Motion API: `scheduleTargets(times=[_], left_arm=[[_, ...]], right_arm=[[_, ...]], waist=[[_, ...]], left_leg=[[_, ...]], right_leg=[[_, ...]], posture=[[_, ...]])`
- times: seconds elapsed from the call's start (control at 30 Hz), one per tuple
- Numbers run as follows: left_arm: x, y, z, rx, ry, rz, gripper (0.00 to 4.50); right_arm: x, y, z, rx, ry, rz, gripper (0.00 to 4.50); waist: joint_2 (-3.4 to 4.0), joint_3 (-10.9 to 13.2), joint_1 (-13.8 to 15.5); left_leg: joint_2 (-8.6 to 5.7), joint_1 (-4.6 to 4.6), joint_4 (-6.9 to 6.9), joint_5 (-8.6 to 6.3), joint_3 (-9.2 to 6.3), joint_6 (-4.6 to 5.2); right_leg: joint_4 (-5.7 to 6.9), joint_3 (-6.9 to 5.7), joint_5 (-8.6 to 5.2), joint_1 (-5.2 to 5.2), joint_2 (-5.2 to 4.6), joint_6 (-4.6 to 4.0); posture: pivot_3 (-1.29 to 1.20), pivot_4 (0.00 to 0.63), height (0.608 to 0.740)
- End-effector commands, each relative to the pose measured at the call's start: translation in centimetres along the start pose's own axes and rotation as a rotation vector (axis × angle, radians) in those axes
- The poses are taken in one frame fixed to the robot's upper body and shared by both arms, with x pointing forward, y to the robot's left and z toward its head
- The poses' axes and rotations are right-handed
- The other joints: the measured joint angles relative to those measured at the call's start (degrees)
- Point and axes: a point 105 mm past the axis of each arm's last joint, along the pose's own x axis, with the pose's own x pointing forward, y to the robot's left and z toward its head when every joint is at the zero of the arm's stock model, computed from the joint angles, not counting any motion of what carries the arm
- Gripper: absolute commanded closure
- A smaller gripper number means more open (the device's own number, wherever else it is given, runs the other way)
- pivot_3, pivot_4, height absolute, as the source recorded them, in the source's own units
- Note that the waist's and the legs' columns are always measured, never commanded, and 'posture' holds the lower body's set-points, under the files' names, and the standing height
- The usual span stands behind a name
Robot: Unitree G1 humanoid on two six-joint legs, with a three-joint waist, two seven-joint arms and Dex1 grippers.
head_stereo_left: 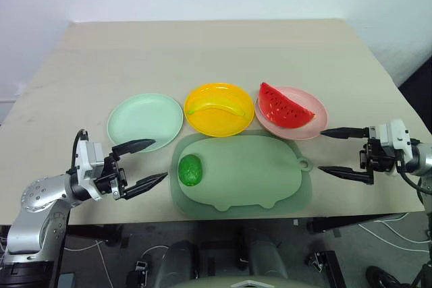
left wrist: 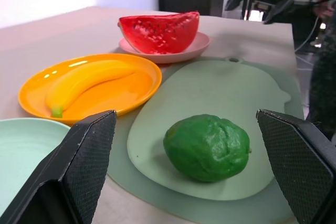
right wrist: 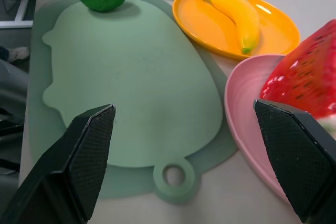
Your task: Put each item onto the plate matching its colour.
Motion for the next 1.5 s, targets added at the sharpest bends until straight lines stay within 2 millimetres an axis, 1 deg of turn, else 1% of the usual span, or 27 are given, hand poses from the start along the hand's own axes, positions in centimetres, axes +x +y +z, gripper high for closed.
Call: scheduleTargets(times=[0.03, 0.2, 0.27, 0.3, 0.4, 0.53, 0.6, 0.7, 0.8, 0.87, 1.0, 1.1, 1.27, 1.47, 1.5], left_arm=[[0.6, 0.1, 1.1, 0.017, 0.003, 0.006, 0.0], [2.0, 0.2, 1.5, -0.003, 0.012, 0.058, 0.0], [3.5, -0.1, 1.4, 0.003, 0.055, 0.096, 0.0], [4.3, -0.3, 1.6, -0.01, 0.046, 0.115, 0.0], [5.8, -0.7, 2.0, -0.016, 0.044, 0.168, 0.0], [7.5, -2.0, 1.2, -0.077, 0.097, 0.166, 0.0], [8.1, -1.9, 0.7, -0.097, 0.13, 0.209, 0.0], [9.1, -2.4, 0.2, -0.13, 0.182, 0.233, 0.0], [10.3, -3.6, 0.2, -0.186, 0.214, 0.214, 0.0], [10.5, -3.9, -0.3, -0.208, 0.267, 0.221, 0.0], [10.1, -3.5, -2.0, -0.244, 0.411, 0.293, 0.0], [9.8, -3.6, -2.2, -0.27, 0.488, 0.302, 0.0], [9.5, -3.2, -2.2, -0.285, 0.544, 0.329, 0.0], [9.1, -3.9, -3.1, -0.296, 0.609, 0.312, 0.0], [9.0, -3.9, -3.3, -0.3, 0.624, 0.31, 0.19]], right_arm=[[-0.7, 0.0, 0.9, -0.051, -0.023, -0.025, 0.04], [-0.2, 0.1, 0.8, -0.051, -0.026, -0.024, 0.04], [0.3, 0.1, 0.9, -0.05, -0.03, -0.023, 0.04], [0.6, 0.1, 0.9, -0.048, -0.035, -0.022, 0.04], [1.0, 0.1, 1.0, -0.048, -0.041, -0.026, 0.04], [1.5, 0.3, 1.3, -0.046, -0.051, -0.033, 0.04], [1.7, 0.5, 1.2, -0.043, -0.052, -0.038, 0.04], [1.9, 0.7, 1.2, -0.037, -0.051, -0.045, 0.04], [2.0, 0.8, 1.0, -0.031, -0.049, -0.054, 0.04], [2.1, 0.8, 1.0, -0.029, -0.051, -0.06, 0.04], [2.4, 0.7, 1.1, -0.017, -0.061, -0.083, 0.04], [2.6, 0.6, 1.0, -0.016, -0.056, -0.086, 0.04], [2.7, 0.5, 0.8, -0.016, -0.052, -0.092, 0.04], [2.9, 0.2, 0.8, -0.02, -0.049, -0.095, 0.04], [2.9, 0.2, 0.8, -0.022, -0.048, -0.095, 0.01]], waist=[[0.0, 0.0, 0.0], [0.0, 0.0, 0.0], [0.0, 0.0, 0.1], [0.0, 0.0, 0.1], [-0.01, 0.0, 0.2], [-0.01, 0.0, 0.2], [-0.01, 0.0, 0.2], [-0.02, 0.0, 0.3], [-0.02, 0.0, 0.3], [-0.03, 0.0, 0.3], [-0.03, 0.0, 0.2], [-0.03, 0.0, 0.2], [-0.04, 0.0, 0.2], [-0.04, 0.0, 0.2], [-0.04, 0.0, 0.2]], left_leg=[[0.0, 0.0, 0.0, 0.0, -0.02, 0.0], [-0.01, 0.01, 0.0, 0.0, -0.09, 0.01], [-0.01, 0.03, 0.0, 0.0, -0.08, 0.01], [-0.02, 0.03, 0.0, 0.0, -0.09, 0.01], [-0.03, 0.03, 0.02, 0.0, -0.12, 0.0], [-0.03, 0.04, 0.01, 0.0, -0.14, 0.0], [-0.04, 0.04, 0.01, 0.0, -0.14, 0.0], [-0.07, 0.04, 0.02, 0.0, -0.17, 0.0], [-0.09, 0.03, 0.03, 0.0, -0.21, 0.01], [-0.09, 0.03, 0.03, 0.0, -0.22, 0.01], [-0.1, 0.03, 0.03, 0.0, -0.28, 0.0], [-0.11, 0.03, 0.03, 0.0, -0.29, 0.0], [-0.14, 0.03, 0.05, 0.01, -0.33, 0.0], [-0.15, 0.04, 0.05, 0.02, -0.34, -0.02], [-0.15, 0.04, 0.05, 0.02, -0.35, -0.03]], right_leg=[[0.0, 0.01, 0.0, 0.0, 0.0, 0.0], [0.01, 0.07, 0.02, 0.0, 0.0, 0.04], [0.02, 0.08, 0.06, 0.0, 0.0, 0.1], [0.02, 0.08, 0.09, 0.01, 0.0, 0.15], [0.02, 0.11, 0.11, 0.05, -0.01, 0.18], [0.03, 0.11, 0.11, 0.04, 0.01, 0.18], [0.02, 0.11, 0.11, 0.05, 0.01, 0.18], [0.01, 0.12, 0.1, 0.07, 0.01, 0.18], [0.01, 0.12, 0.1, 0.08, 0.0, 0.18], [0.01, 0.14, 0.1, 0.09, 0.01, 0.17], [0.02, 0.14, 0.1, 0.09, 0.04, 0.18], [0.02, 0.14, 0.09, 0.1, 0.04, 0.17], [0.01, 0.14, 0.08, 0.14, 0.03, 0.17], [0.02, 0.14, 0.06, 0.14, 0.04, 0.13], [0.02, 0.14, 0.05, 0.14, 0.04, 0.12]], posture=[[0.0, 0.15, 0.736], [0.0, 0.15, 0.736], [0.0, 0.15, 0.736], [0.0, 0.15, 0.736], [0.0, 0.15, 0.736], [0.0, 0.15, 0.736], [0.0, 0.15, 0.736], [0.0, 0.15, 0.736], [0.0, 0.15, 0.736], [0.0, 0.15, 0.736], [0.0, 0.15, 0.736], [0.0, 0.15, 0.736], [0.0, 0.15, 0.736], [0.0, 0.15, 0.736], [0.0, 0.15, 0.736]])
